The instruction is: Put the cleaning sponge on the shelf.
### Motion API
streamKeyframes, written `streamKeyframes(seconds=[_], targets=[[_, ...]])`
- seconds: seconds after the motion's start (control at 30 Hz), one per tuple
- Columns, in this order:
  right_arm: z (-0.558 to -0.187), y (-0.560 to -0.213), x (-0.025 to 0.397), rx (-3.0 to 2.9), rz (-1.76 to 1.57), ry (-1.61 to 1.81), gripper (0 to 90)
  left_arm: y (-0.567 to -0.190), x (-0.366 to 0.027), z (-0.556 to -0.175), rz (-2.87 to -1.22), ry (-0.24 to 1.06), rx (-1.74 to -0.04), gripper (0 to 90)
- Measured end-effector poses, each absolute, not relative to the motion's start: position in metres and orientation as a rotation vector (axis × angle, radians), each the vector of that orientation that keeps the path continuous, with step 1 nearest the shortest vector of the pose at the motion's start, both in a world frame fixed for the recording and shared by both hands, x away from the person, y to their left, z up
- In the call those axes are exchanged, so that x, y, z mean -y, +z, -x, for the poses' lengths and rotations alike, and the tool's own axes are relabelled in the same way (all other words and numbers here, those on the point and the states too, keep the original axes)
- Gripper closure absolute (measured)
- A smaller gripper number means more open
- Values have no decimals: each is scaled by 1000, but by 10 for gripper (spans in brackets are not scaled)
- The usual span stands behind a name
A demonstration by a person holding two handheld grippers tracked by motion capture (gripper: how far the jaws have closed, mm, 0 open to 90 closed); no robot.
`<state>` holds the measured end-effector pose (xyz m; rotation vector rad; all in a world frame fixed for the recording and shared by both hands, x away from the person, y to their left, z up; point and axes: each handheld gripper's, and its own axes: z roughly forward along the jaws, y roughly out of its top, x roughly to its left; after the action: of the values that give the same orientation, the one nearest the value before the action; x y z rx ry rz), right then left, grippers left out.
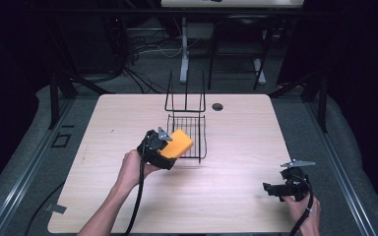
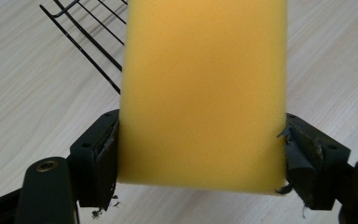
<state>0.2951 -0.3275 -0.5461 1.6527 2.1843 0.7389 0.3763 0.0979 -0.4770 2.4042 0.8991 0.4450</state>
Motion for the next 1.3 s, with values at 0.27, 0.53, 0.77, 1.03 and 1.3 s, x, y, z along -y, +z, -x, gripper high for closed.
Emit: streamKeyframes(seconds=[0.27, 0.53, 0.77, 1.03, 1.3], targets=[[-295, -546, 327, -2185, -1656, 739, 32, -482, -95, -385, -2396, 464, -902, 228], [-295, -546, 327, -2192, -1653, 734, 32, -482, -87, -394, -2371, 455, -895, 228], [-295, -547, 326, -2189, -1650, 741, 33, -488, -82, -401, -2368, 452, -905, 228], [-295, -546, 326, -2194, -1648, 745, 33, -495, -81, -409, -2351, 464, -931, 227], [-295, -544, 328, -2209, -1640, 706, 33, -502, -81, -417, -2344, 466, -967, 227]])
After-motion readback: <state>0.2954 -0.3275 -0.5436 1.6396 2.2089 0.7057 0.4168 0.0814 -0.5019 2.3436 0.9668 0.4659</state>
